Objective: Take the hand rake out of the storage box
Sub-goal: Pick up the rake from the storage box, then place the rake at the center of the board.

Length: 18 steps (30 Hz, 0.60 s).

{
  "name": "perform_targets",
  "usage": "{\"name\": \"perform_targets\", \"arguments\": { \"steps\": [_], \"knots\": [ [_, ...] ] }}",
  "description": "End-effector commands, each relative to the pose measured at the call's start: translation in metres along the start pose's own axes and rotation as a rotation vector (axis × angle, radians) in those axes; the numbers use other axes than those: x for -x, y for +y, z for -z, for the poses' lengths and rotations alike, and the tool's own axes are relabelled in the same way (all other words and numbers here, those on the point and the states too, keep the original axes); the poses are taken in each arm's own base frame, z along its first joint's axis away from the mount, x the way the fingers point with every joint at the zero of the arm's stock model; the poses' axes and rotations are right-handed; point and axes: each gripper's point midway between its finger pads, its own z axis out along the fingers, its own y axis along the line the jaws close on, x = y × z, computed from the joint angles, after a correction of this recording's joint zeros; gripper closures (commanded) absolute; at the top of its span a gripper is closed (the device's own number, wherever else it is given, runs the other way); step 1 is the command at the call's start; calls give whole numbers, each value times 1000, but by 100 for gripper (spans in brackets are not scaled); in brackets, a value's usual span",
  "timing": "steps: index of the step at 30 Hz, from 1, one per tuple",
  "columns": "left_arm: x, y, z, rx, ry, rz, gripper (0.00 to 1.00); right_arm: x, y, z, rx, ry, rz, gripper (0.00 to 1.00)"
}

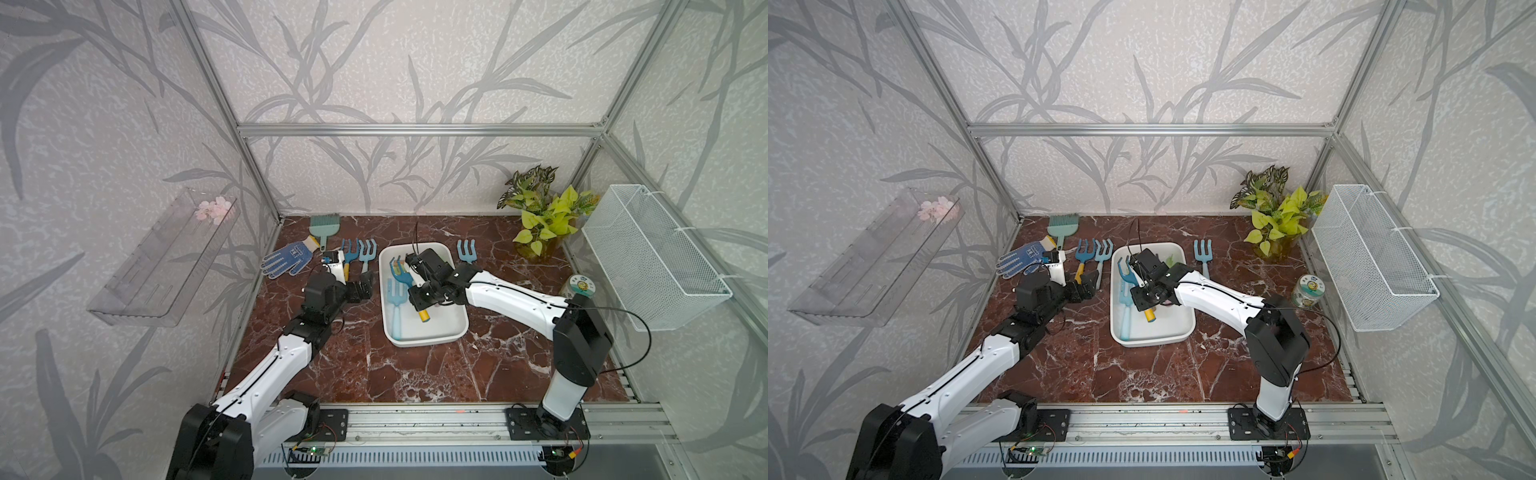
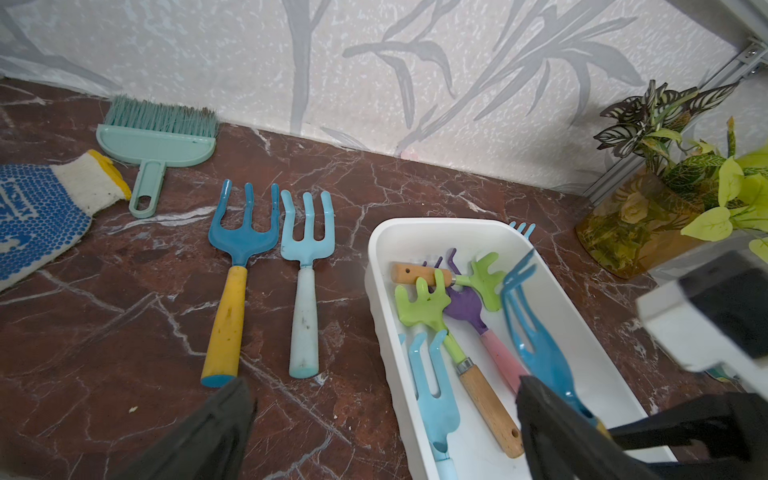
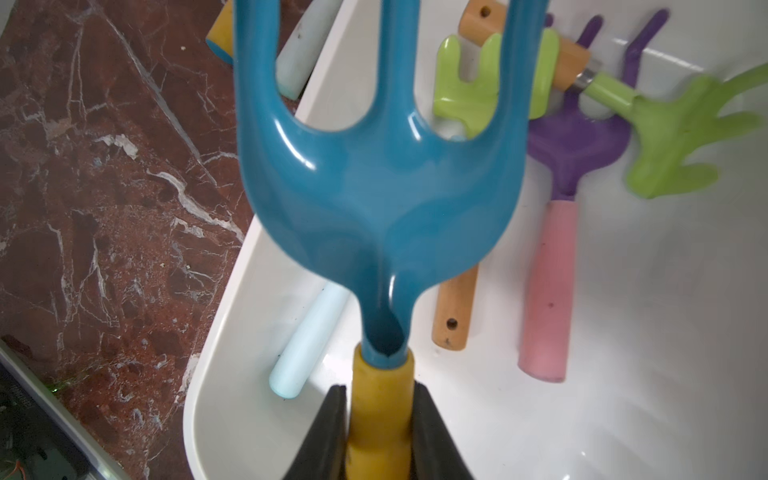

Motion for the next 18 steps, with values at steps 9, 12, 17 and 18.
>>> {"name": "perform_targets", "arguments": {
  "steps": [9,12,17,18],
  "knots": [
    [-16,-28,-34,-130,220,98,0,-9,-124,70,-271,-66,-70,81],
    [-22,-28,-40,-134,240,112,0,-14,-154,75,-319,-57,-111,80],
    [-30,-28,-52,-138,283,124,0,-20,-200,76,-401,-26,-150,80],
    [-32,-29,-55,-146,293,126,0,-20,-207,75,-401,-23,-167,80]
  ]
}}
